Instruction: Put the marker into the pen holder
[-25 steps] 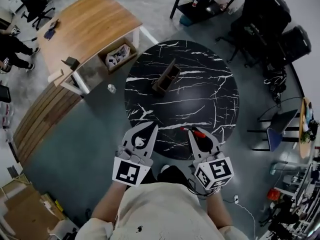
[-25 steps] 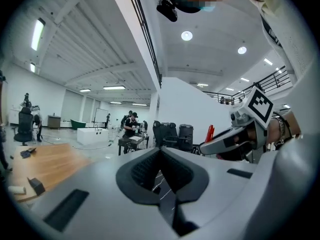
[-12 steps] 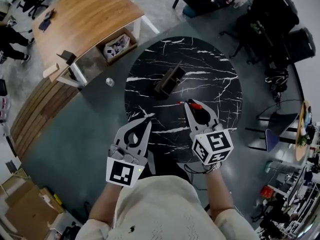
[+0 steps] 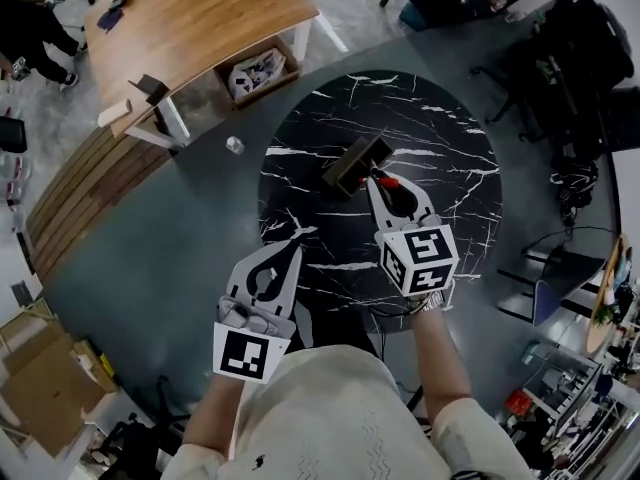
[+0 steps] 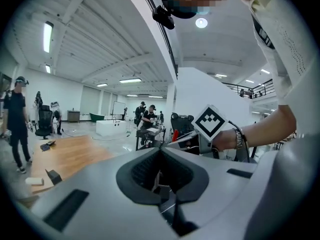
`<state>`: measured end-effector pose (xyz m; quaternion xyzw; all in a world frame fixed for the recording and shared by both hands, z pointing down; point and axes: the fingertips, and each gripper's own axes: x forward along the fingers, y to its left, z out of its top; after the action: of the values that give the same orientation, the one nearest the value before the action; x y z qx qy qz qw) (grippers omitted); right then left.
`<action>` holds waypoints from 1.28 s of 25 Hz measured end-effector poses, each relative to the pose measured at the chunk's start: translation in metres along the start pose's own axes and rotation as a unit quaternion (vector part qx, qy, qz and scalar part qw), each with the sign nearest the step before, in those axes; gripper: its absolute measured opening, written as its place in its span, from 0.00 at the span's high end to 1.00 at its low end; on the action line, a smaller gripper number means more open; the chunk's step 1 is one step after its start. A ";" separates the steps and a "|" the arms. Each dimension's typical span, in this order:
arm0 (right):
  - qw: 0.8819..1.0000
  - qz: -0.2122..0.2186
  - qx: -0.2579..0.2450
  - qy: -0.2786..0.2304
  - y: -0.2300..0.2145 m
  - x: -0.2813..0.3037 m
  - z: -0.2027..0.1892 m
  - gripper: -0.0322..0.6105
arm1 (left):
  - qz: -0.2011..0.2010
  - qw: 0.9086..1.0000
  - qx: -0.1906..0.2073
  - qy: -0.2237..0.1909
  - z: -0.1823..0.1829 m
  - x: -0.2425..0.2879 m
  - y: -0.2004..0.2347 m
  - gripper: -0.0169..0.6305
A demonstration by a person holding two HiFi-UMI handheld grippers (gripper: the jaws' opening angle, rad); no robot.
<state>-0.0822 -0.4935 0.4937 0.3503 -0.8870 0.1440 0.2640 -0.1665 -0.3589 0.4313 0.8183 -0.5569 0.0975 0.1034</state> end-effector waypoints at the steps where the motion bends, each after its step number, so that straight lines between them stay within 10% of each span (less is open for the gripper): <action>1: 1.000 0.000 -0.007 0.008 -0.002 0.006 -0.003 0.86 | 0.019 0.999 -0.036 -0.010 0.001 0.001 0.004 0.96; 10: 1.000 -0.002 -0.003 0.025 -0.010 0.024 -0.020 0.86 | 0.075 0.993 -0.087 -0.012 -0.010 -0.007 0.016 0.96; 32: 0.997 0.034 0.037 -0.060 0.035 -0.081 0.007 0.93 | 0.022 0.997 -0.046 -0.059 0.030 -0.008 -0.030 0.96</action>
<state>-0.0592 -0.4273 0.4393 0.3372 -0.9067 0.1646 0.1923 -0.1405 -0.3489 0.3988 0.8048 -0.5835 0.0257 0.1058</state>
